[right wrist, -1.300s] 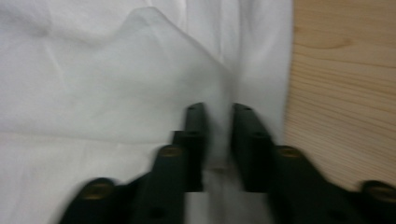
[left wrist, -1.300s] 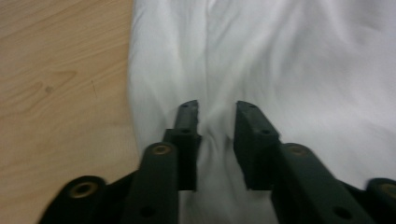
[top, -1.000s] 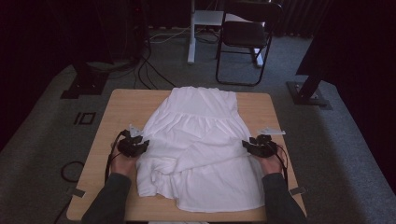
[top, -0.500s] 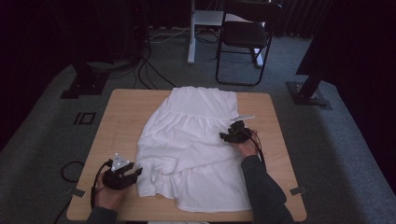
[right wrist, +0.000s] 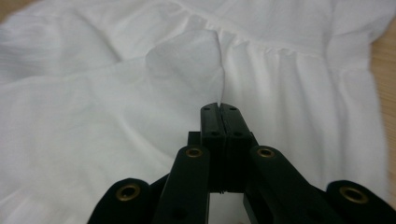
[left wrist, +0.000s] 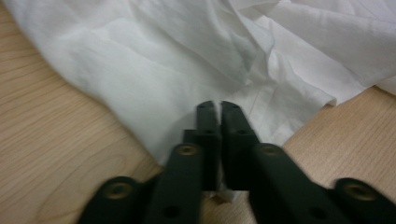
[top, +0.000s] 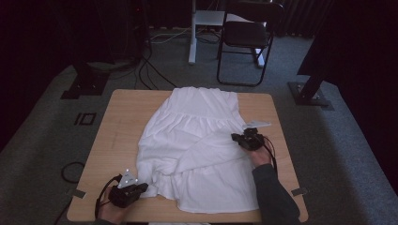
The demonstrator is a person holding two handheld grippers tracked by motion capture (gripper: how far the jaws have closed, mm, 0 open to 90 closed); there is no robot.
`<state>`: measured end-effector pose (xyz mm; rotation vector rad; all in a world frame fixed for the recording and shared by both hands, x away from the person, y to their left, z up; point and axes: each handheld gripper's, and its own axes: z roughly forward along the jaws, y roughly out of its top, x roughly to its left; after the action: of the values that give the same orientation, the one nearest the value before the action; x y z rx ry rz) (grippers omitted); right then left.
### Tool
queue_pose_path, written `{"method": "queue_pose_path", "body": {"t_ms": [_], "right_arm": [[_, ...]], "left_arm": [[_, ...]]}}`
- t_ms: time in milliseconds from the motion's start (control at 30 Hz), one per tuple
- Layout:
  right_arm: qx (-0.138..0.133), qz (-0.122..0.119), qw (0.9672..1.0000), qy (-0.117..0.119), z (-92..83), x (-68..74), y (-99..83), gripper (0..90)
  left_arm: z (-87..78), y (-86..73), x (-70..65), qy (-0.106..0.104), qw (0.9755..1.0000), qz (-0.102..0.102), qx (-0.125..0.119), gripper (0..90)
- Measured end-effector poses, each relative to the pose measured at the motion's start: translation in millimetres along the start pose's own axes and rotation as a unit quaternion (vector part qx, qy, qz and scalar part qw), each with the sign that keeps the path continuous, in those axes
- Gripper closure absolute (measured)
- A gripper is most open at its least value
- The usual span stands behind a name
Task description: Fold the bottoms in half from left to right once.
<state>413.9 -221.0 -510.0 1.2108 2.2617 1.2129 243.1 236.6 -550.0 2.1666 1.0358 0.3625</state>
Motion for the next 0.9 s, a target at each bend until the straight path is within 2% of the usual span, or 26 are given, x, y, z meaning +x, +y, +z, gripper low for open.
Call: {"method": "queue_pose_path", "body": {"t_ms": [33,67,100,133,167,200,233,267,300,333,367,400,433,467,500,533,567,600,667,700,733,767,800,833,867,900], "right_arm": [[0.0,0.0,1.0,0.0,0.0,0.0,0.0,89.1],[-0.015,-0.002,0.9999,0.006,-20.4,-0.3,-6.7,89.2],[-0.015,-0.002,0.9999,0.006,-20.4,-0.3,-6.7,89.2],[-0.031,0.0,0.9994,0.014,-41.5,-0.7,-15.7,89.1],[-0.031,0.0,0.9994,0.014,-41.5,-0.7,-15.7,89.1],[-0.047,0.0,0.9987,0.02,-62.8,0.2,-26.2,89.2],[-0.047,0.0,0.9987,0.02,-62.8,0.2,-26.2,89.2],[-0.061,-0.001,0.9979,0.021,-82.9,1.6,-38.0,89.2],[-0.061,-0.001,0.9979,0.021,-82.9,1.6,-38.0,89.2],[-0.072,0.0,0.9972,0.021,-101.1,2.4,-50.1,89.2],[-0.072,0.0,0.9972,0.021,-101.1,2.4,-50.1,89.2],[-0.085,0.003,0.9961,0.025,-118.4,3.6,-62.1,89.2],[-0.085,0.003,0.9961,0.025,-118.4,3.6,-62.1,89.2],[-0.097,0.0,0.995,0.024,-135.1,5.9,-73.7,89.2],[-0.097,0.0,0.995,0.024,-135.1,5.9,-73.7,89.2],[-0.109,-0.004,0.9938,0.019,-150.8,8.7,-84.0,89.2],[-0.109,-0.004,0.9938,0.019,-150.8,8.7,-84.0,89.2],[-0.123,-0.005,0.9922,0.014,-165.8,10.9,-93.6,89.2],[-0.133,-0.003,0.9911,0.01,-177.6,12.0,-104.8,89.3],[-0.133,-0.003,0.9911,0.01,-177.6,12.0,-104.8,89.3],[-0.125,0.0,0.9921,0.004,-184.4,11.1,-118.8,89.3],[-0.125,0.0,0.9921,0.004,-184.4,11.1,-118.8,89.3],[-0.109,0.007,0.994,0.008,-186.0,8.2,-136.2,89.2],[-0.109,0.007,0.994,0.008,-186.0,8.2,-136.2,89.2],[-0.071,0.005,0.9973,0.016,-181.1,4.8,-155.3,87.9],[-0.071,0.005,0.9973,0.016,-181.1,4.8,-155.3,87.9]], "left_arm": [[0.0,0.0,0.0,0.0,1.0,0.0,0.0,88.9],[-2.6,-0.3,1.2,0.006,1.0,0.001,-0.005,89.3],[-2.6,-0.3,1.2,0.006,1.0,0.001,-0.005,89.7],[-5.2,0.0,4.1,0.017,0.9998,-0.003,-0.011,89.8],[-5.2,0.0,4.1,0.017,0.9998,-0.003,-0.011,89.9],[-9.9,0.1,7.1,0.031,0.9993,-0.01,-0.019,90.0],[-9.9,0.1,7.1,0.031,0.9993,-0.01,-0.019,90.0],[-17.1,0.2,9.9,0.042,0.9986,-0.016,-0.029,90.0],[-17.1,0.2,9.9,0.042,0.9986,-0.016,-0.029,90.0],[-25.8,0.1,12.0,0.054,0.9976,-0.017,-0.041,90.0],[-25.8,0.1,12.0,0.054,0.9976,-0.017,-0.041,90.0],[-35.8,0.1,13.6,0.055,0.9968,-0.02,-0.054,90.0],[-35.8,0.1,13.6,0.055,0.9968,-0.02,-0.054,90.0],[-45.3,0.2,14.2,0.056,0.9961,-0.017,-0.067,90.0],[-45.3,0.2,14.2,0.056,0.9961,-0.017,-0.067,90.0],[-50.2,0.3,14.0,0.061,0.9953,-0.017,-0.073,90.0],[-53.3,0.6,14.1,0.065,0.9951,-0.016,-0.072,90.0],[-58.0,0.4,14.2,0.074,0.9945,-0.013,-0.072,90.0],[-61.8,-1.1,14.3,0.074,0.9943,-0.016,-0.075,90.0],[-61.8,-1.1,14.3,0.074,0.9943,-0.016,-0.075,90.0],[-63.2,-3.7,14.5,0.076,0.9943,-0.017,-0.072,90.0],[-63.2,-3.7,14.5,0.076,0.9943,-0.017,-0.072,90.0],[-62.1,-6.5,15.1,0.071,0.9949,-0.019,-0.07,89.9],[-62.1,-6.5,15.1,0.071,0.9949,-0.019,-0.07,89.6],[-58.1,-8.0,15.1,0.06,0.9961,-0.017,-0.062,88.2],[-58.1,-8.0,15.1,0.06,0.9961,-0.017,-0.062,83.9]]}}
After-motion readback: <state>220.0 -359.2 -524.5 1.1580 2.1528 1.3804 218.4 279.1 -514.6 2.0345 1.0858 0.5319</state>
